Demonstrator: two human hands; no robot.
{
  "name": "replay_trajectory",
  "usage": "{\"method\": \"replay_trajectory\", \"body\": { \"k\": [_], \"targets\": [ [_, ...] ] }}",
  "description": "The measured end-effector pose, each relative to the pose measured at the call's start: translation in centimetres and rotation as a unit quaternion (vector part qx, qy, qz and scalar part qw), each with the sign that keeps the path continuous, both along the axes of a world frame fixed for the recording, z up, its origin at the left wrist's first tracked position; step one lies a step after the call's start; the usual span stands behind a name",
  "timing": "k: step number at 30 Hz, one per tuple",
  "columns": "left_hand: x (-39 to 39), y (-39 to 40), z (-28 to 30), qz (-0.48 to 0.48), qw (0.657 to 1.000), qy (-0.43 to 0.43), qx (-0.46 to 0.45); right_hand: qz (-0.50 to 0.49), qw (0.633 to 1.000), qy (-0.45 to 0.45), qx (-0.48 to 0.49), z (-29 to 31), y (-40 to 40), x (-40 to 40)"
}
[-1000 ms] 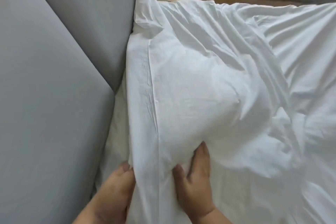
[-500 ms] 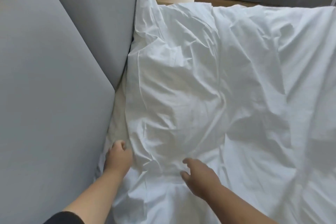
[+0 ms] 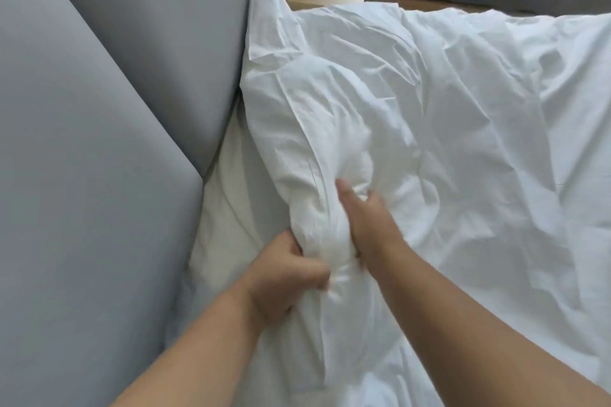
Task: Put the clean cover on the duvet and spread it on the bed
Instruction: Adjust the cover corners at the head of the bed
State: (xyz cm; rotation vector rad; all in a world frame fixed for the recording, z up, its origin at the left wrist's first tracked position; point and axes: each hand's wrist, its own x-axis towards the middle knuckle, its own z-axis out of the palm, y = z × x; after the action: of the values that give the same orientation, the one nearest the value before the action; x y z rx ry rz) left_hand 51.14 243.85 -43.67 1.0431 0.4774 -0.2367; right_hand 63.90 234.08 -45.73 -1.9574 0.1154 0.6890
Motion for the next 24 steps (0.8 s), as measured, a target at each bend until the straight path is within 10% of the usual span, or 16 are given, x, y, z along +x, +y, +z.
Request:
{"method": "replay_trajectory", "body": {
  "k": [5, 8, 13, 18, 24],
  "targets": [
    [0.5, 3.6, -1.8, 0.033, 0.984, 0.011, -0.173, 0.077, 0.987, -0.084, -0.116, 1.0, -1.3, 1.5],
    [3.6, 6.7, -4.8, 0.196, 0.963, 0.115, -0.142, 0.116, 0.985, -0.089, -0.096, -0.2, -1.8, 0.5],
    [8.3, 8.1, -5.6, 0.14, 0.963, 0.167, -0.161, 0.155, 0.983, -0.074, -0.064, -1.1, -2.8, 0.7],
    [11.7, 5.3, -1.2, 0.052, 0.988, 0.088, -0.116, 0.111, 0.992, 0.011, 0.053, 0.1, -4.4, 1.5],
    [11.1, 8.8, 7.0, 0.105, 0.97, -0.186, -0.117, 0.049, 0.988, -0.121, -0.08, 0.8, -5.3, 3.5]
  ]
}}
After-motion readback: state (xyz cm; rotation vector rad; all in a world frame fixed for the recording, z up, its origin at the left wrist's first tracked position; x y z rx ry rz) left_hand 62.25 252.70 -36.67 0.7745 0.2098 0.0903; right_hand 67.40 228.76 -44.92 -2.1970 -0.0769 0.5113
